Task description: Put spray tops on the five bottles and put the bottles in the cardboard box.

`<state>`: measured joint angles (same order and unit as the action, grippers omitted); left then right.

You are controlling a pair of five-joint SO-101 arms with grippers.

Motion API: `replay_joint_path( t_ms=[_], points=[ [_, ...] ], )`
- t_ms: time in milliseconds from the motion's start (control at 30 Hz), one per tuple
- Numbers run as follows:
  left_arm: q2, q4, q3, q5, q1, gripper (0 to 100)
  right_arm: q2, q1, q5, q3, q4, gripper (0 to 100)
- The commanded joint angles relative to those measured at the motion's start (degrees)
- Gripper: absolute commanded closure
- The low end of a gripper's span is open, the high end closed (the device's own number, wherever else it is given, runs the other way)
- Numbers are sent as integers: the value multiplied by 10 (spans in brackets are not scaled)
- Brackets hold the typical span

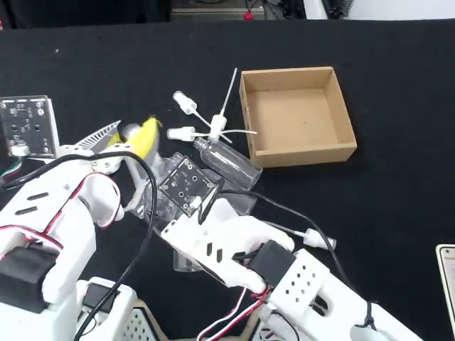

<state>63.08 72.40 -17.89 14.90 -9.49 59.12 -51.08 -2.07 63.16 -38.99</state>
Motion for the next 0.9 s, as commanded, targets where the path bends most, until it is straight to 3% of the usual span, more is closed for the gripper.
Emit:
replay_joint_path(
  t_ms=[0,233,433,633,733,867],
  points=[
    [6,-2,9,-4,-4,773,-3,-7,-5,0,11,858],
    [35,3,23,-8,12,773,-3,-7,-5,2,11,858],
    [120,0,-4,-12,153,773,-3,-7,-2,1,11,858],
    [174,-61,-187,-62,274,773,-4,-6,-4,-2,9,858],
    [192,-107,-295,-55,318,773,-4,33,-5,-51,-42,858],
    [216,-163,-400,-52,317,773,-4,151,-5,-177,-155,858]
  ],
)
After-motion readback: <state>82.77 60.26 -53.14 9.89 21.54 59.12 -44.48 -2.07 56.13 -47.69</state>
